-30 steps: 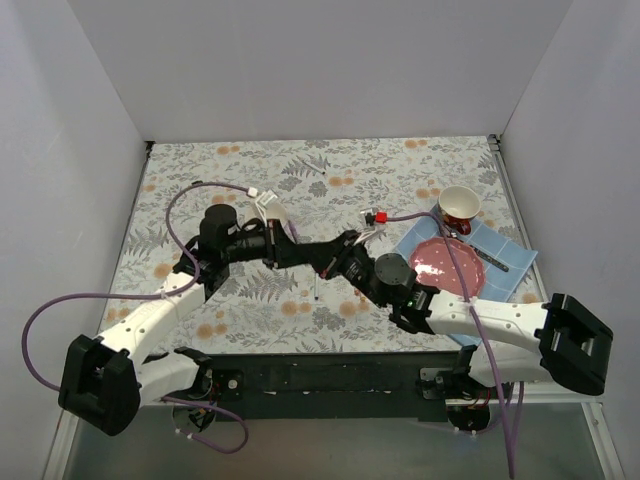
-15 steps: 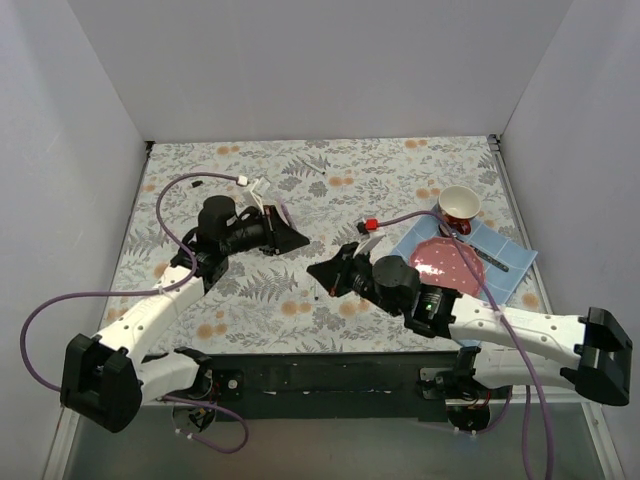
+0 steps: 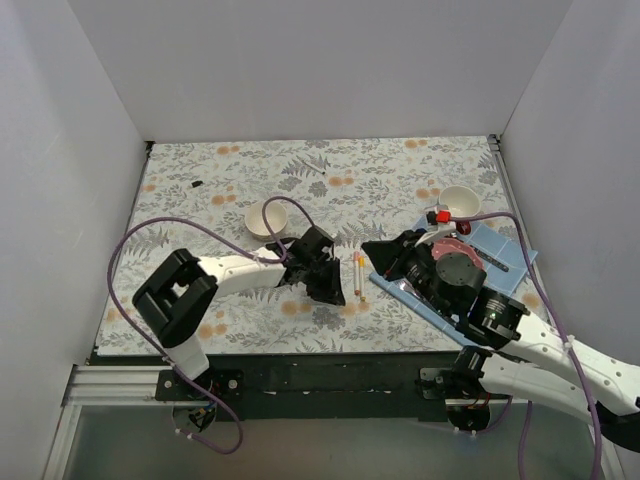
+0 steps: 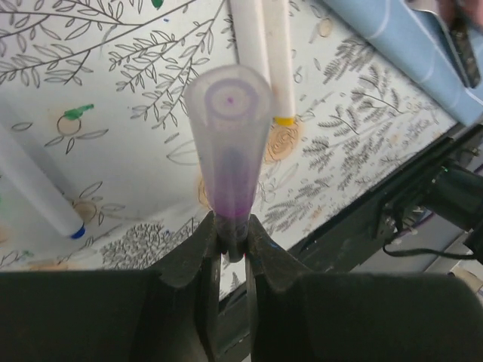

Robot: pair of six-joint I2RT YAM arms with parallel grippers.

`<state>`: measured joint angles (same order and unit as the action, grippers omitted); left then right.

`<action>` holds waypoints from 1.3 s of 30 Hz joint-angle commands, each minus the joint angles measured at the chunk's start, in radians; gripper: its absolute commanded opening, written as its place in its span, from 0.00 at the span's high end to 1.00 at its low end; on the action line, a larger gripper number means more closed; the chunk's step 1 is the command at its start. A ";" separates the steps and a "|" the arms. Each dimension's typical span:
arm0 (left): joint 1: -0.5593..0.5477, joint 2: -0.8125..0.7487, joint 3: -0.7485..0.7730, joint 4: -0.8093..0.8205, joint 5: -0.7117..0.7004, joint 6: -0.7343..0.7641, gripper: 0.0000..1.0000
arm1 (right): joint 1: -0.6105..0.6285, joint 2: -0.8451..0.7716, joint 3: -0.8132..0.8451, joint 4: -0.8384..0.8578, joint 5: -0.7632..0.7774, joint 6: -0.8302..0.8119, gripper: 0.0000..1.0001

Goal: Insert the pens into the pen caps
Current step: Place the pen on the table with the left arm, then grab a barrel on the table with the right arm

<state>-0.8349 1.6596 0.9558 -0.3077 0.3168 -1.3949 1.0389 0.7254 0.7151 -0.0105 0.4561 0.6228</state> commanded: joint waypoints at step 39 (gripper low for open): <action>0.565 0.919 1.282 0.183 -0.354 0.000 0.30 | -0.345 0.400 0.138 0.305 -0.051 -0.287 0.57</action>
<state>-0.2852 2.5786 2.1883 -0.2379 -0.0944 -1.4281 0.8925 0.9638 0.7338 0.1051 0.5026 0.4046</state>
